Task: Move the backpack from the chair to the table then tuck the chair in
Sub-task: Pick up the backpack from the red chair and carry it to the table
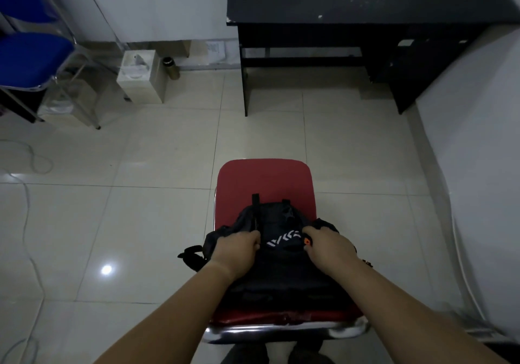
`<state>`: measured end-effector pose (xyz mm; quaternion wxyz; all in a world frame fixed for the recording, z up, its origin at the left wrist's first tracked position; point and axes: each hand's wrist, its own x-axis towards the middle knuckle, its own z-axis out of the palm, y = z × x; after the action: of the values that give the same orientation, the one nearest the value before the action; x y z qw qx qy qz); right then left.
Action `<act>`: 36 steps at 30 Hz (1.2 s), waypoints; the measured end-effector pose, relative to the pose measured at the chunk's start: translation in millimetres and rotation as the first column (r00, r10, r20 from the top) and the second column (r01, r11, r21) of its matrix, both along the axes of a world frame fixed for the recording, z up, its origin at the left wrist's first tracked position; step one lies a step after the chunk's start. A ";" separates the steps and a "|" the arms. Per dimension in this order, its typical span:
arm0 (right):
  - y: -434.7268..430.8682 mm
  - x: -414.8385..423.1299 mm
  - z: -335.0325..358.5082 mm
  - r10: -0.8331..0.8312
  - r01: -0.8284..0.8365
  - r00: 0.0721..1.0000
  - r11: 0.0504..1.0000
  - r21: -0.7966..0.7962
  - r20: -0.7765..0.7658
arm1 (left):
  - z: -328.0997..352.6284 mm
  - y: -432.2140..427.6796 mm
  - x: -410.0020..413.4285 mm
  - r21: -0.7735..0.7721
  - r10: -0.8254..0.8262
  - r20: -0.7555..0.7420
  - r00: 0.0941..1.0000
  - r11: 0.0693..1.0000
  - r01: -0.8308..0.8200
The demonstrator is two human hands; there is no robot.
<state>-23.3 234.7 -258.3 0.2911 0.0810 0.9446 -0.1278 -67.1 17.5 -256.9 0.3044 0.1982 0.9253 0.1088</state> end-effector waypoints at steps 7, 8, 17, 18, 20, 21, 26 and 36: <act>57.6 -46.6 67.3 -0.097 0.067 0.965 0.989 -0.129 -0.245 | 68.2 47.5 -41.2 0.257 0.133 -0.385 0.913 0.966 -0.032; 70.8 -52.8 79.7 -0.113 0.075 0.955 0.987 -0.144 -0.276 | 81.7 59.3 -46.9 0.286 0.150 -0.410 0.900 0.958 -0.029; 219.6 -76.6 179.5 -0.253 0.108 0.855 0.941 -0.320 -0.453 | 161.8 207.0 -63.8 0.429 0.239 -0.453 0.859 0.903 -0.025; 236.7 -77.2 187.1 -0.261 0.109 0.843 0.939 -0.326 -0.471 | 169.2 225.6 -65.3 0.430 0.235 -0.456 0.859 0.903 -0.018; 268.1 -78.7 202.4 -0.272 0.113 0.813 0.941 -0.319 -0.514 | 183.5 261.6 -69.9 0.444 0.224 -0.477 0.850 0.896 0.013; 282.5 -79.7 209.7 -0.282 0.117 0.797 0.940 -0.322 -0.535 | 189.9 278.2 -73.2 0.444 0.211 -0.499 0.841 0.895 0.038; 348.5 -91.6 237.5 -0.342 0.146 0.711 0.927 -0.346 -0.615 | 209.3 345.8 -98.5 0.187 -0.035 -0.625 0.779 0.963 0.194; 463.2 -176.7 271.3 -0.347 0.136 0.617 0.931 -0.339 -0.706 | 217.3 464.4 -204.4 0.120 -0.112 -0.784 0.611 0.938 0.326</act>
<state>-200.0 697.9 12.9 -0.1411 0.1101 0.9348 -0.3069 -271.5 482.0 -39.6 -0.1332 0.3748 0.9129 0.0921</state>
